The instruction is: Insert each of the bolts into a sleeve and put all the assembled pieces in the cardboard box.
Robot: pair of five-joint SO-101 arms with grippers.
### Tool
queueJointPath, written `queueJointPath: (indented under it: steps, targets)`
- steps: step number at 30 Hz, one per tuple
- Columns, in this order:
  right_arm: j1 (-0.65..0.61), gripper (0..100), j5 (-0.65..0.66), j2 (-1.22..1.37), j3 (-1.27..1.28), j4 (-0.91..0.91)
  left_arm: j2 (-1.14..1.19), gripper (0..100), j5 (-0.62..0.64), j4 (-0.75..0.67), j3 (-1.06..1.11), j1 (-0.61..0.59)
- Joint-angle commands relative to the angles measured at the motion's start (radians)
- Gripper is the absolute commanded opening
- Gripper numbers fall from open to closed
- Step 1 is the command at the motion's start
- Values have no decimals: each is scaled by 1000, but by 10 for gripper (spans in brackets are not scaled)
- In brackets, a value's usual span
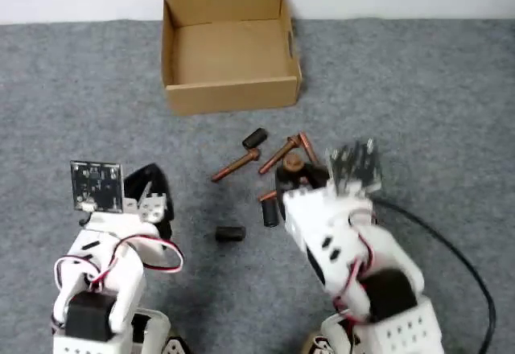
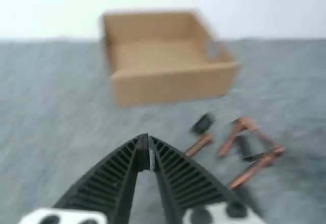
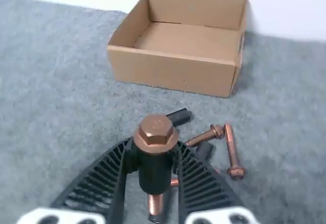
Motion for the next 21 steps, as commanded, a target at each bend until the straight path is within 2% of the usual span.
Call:
queueJointPath:
  steps: [1, 3, 9, 13, 21]
  targets:
    - [27, 8, -74, 274, -256, -28, -5, 4, -17, -81, 88, -106]
    - [36, 8, -91, 433, -381, -28, -5, 4, -23, -149, 154, -143]
    - [38, 8, -91, 858, -778, -101, -5, 4, -163, -354, 383, -166]
    - [53, 8, -91, 1113, -1036, -173, -5, 5, -172, -453, 498, -166]
    - [96, 8, -55, 1592, -1539, -285, 3, 5, -164, -430, 510, -163]
